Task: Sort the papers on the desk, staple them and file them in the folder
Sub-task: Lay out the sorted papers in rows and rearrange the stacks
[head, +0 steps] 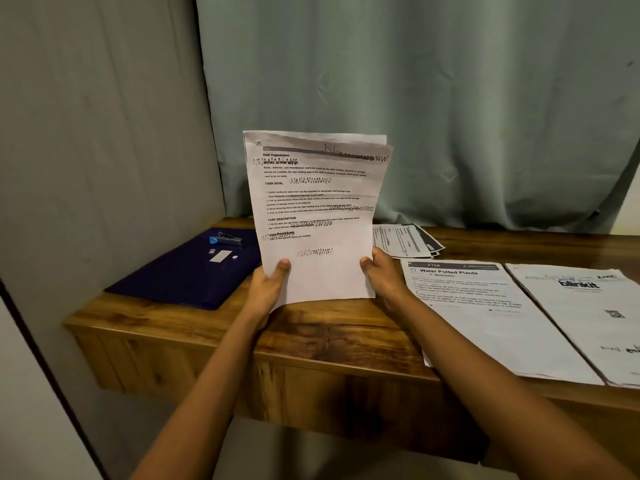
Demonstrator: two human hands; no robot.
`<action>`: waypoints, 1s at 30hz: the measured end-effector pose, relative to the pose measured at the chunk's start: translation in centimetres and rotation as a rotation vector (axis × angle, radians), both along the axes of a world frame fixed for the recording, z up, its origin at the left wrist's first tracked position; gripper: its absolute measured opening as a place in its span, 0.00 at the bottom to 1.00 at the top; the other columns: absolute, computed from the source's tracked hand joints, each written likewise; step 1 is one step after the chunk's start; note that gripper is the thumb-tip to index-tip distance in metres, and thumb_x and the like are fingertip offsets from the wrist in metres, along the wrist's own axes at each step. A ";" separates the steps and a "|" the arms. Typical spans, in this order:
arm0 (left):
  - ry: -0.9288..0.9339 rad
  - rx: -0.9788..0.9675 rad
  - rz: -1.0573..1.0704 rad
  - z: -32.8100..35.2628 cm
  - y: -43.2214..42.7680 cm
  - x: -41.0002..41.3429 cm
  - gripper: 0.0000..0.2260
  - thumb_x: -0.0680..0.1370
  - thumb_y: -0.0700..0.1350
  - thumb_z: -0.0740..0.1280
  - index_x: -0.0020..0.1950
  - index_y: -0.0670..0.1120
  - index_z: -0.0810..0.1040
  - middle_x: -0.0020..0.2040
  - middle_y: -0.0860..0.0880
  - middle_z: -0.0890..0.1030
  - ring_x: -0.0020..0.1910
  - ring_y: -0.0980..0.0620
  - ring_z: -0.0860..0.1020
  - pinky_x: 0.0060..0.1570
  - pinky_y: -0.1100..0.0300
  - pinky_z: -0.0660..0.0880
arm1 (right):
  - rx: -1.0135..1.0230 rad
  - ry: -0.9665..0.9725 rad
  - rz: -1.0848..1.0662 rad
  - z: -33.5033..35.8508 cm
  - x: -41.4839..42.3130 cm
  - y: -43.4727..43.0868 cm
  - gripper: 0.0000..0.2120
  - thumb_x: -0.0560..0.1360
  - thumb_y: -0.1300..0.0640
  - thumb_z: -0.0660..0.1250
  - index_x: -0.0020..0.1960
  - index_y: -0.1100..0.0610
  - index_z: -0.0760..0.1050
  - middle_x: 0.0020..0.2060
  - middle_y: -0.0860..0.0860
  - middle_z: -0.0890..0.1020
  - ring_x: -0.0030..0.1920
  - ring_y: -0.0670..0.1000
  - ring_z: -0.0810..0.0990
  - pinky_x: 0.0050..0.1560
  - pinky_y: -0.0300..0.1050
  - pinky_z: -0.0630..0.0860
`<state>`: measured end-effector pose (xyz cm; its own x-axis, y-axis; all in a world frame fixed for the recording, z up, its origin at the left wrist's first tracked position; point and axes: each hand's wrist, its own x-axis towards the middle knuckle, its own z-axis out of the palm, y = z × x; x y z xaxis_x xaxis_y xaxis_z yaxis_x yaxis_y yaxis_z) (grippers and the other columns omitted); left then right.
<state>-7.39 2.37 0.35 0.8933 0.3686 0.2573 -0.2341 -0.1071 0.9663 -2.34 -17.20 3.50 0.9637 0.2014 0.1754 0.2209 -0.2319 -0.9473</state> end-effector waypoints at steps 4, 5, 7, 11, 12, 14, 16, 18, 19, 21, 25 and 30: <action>0.149 0.034 0.024 1.5 1.1 -0.3 0.19 0.81 0.50 0.61 0.69 0.42 0.71 0.63 0.46 0.77 0.61 0.46 0.76 0.61 0.50 0.73 | -0.141 -0.025 -0.012 1.2 -0.7 0.1 0.15 0.82 0.59 0.54 0.67 0.59 0.69 0.64 0.54 0.75 0.60 0.53 0.74 0.56 0.44 0.71; 0.192 0.049 0.045 1.8 1.4 -0.4 0.19 0.81 0.48 0.62 0.69 0.41 0.71 0.64 0.44 0.77 0.60 0.45 0.76 0.60 0.50 0.73 | -0.208 -0.036 -0.021 1.4 -0.9 0.1 0.15 0.82 0.59 0.54 0.67 0.60 0.69 0.63 0.53 0.75 0.60 0.52 0.74 0.54 0.43 0.71; 0.275 0.121 0.141 2.3 1.9 -0.6 0.18 0.80 0.47 0.63 0.68 0.40 0.71 0.64 0.44 0.77 0.58 0.45 0.76 0.57 0.53 0.73 | -0.295 -0.039 -0.035 1.5 -1.5 0.6 0.15 0.82 0.59 0.54 0.67 0.61 0.68 0.61 0.53 0.75 0.57 0.52 0.74 0.50 0.42 0.70; 0.490 0.458 0.345 2.6 2.1 -2.0 0.19 0.79 0.47 0.64 0.67 0.41 0.67 0.64 0.43 0.73 0.55 0.46 0.74 0.43 0.57 0.71 | -0.333 0.012 -0.046 0.2 -2.7 2.0 0.14 0.80 0.62 0.55 0.63 0.63 0.71 0.59 0.56 0.77 0.55 0.56 0.76 0.47 0.45 0.73; 0.532 0.522 0.365 2.5 2.1 -2.5 0.18 0.80 0.46 0.64 0.66 0.41 0.66 0.63 0.42 0.73 0.51 0.47 0.73 0.39 0.59 0.70 | -0.346 0.034 -0.042 -0.2 -3.2 2.2 0.13 0.80 0.62 0.55 0.62 0.64 0.72 0.57 0.55 0.78 0.55 0.56 0.77 0.46 0.45 0.73; 0.595 0.651 0.391 2.1 2.5 -3.2 0.15 0.80 0.45 0.61 0.64 0.40 0.67 0.58 0.42 0.74 0.46 0.50 0.72 0.37 0.59 0.69 | -0.383 0.068 -0.019 -0.7 -4.2 2.5 0.13 0.80 0.63 0.55 0.62 0.63 0.71 0.56 0.54 0.77 0.55 0.55 0.77 0.47 0.46 0.74; 0.646 0.784 0.398 1.9 3.0 -3.7 0.12 0.81 0.44 0.60 0.61 0.41 0.69 0.52 0.44 0.74 0.45 0.50 0.73 0.43 0.56 0.72 | -0.423 0.077 -0.001 -1.2 -5.2 2.8 0.13 0.80 0.64 0.55 0.63 0.63 0.70 0.59 0.55 0.76 0.56 0.55 0.76 0.53 0.46 0.75; 0.690 0.897 0.383 1.7 3.3 -4.1 0.11 0.81 0.45 0.59 0.60 0.41 0.71 0.50 0.45 0.73 0.47 0.48 0.74 0.47 0.54 0.73 | -0.476 0.073 0.024 -1.4 -6.1 3.1 0.14 0.79 0.64 0.56 0.63 0.63 0.70 0.61 0.56 0.76 0.57 0.55 0.76 0.55 0.46 0.75; 0.705 0.941 0.375 1.7 3.3 -4.3 0.11 0.81 0.45 0.59 0.60 0.41 0.71 0.50 0.45 0.73 0.48 0.47 0.75 0.48 0.53 0.74 | -0.508 0.075 0.046 -1.4 -6.6 3.1 0.14 0.79 0.64 0.56 0.63 0.63 0.70 0.61 0.56 0.76 0.57 0.55 0.76 0.54 0.45 0.75; 0.703 1.003 0.377 1.7 3.2 -4.6 0.11 0.81 0.46 0.59 0.60 0.42 0.71 0.53 0.44 0.74 0.51 0.46 0.76 0.50 0.52 0.74 | -0.552 0.067 0.080 -1.4 -7.2 3.0 0.15 0.79 0.64 0.55 0.64 0.64 0.70 0.61 0.56 0.76 0.57 0.55 0.76 0.50 0.43 0.74; 0.671 1.111 0.406 1.6 2.9 -5.0 0.13 0.81 0.46 0.59 0.64 0.43 0.68 0.58 0.42 0.75 0.54 0.44 0.77 0.49 0.52 0.73 | -0.611 0.047 0.078 -0.9 -8.0 2.3 0.15 0.79 0.64 0.55 0.65 0.65 0.70 0.62 0.57 0.75 0.59 0.55 0.75 0.46 0.39 0.69; 0.674 1.187 0.433 0.9 3.1 -4.9 0.13 0.81 0.47 0.60 0.63 0.44 0.72 0.55 0.44 0.76 0.51 0.47 0.78 0.48 0.53 0.75 | -0.641 0.055 0.071 -1.2 -8.1 1.9 0.16 0.79 0.63 0.57 0.65 0.63 0.70 0.63 0.57 0.75 0.59 0.55 0.76 0.46 0.38 0.69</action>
